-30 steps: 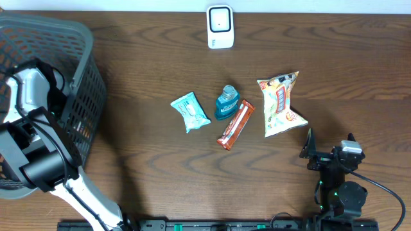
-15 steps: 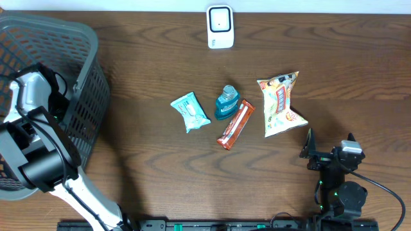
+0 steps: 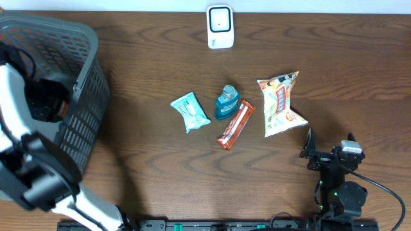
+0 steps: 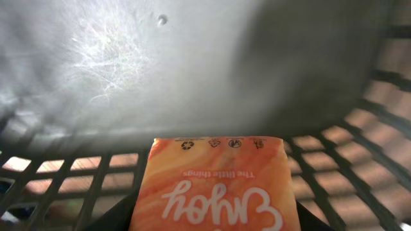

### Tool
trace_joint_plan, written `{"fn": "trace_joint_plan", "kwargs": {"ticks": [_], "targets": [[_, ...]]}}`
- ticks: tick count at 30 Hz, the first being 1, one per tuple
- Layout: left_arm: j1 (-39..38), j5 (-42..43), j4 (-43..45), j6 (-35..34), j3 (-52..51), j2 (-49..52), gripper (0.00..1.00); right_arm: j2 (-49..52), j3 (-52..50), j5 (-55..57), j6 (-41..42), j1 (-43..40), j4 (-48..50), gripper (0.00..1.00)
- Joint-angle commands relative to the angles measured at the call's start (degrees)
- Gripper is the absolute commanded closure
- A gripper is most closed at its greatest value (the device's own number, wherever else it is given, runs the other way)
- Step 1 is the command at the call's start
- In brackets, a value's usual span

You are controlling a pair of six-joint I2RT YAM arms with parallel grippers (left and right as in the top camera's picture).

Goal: Scan the item barcode
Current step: 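Reach the left gripper into the basket and grasp the orange tissue pack, then carry the orange tissue pack toward the scanner with the left gripper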

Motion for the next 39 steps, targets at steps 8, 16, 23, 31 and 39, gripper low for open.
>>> {"fn": "trace_joint_plan", "kwargs": {"ticks": [8, 16, 23, 31, 39], "targets": [[-0.9, 2.2, 2.3, 0.7, 1.5, -23.4, 0.51, -0.4, -0.1, 0.3, 0.0, -0.2, -0.3, 0.01], [-12.7, 3.5, 6.9, -2.1, 1.5, -37.8, 0.51, -0.4, -0.1, 0.3, 0.0, -0.2, -0.3, 0.01], [-31.3, -3.3, 8.7, -2.1, 1.2, -40.1, 0.51, -0.4, -0.1, 0.3, 0.0, -0.2, -0.3, 0.01], [-47.8, -12.5, 8.6, -2.1, -0.4, -33.3, 0.51, -0.4, -0.1, 0.3, 0.0, -0.2, -0.3, 0.01], [-59.5, -21.1, 7.6, -2.1, -0.5, -22.3, 0.51, -0.4, -0.1, 0.3, 0.0, -0.2, -0.3, 0.01]]}}
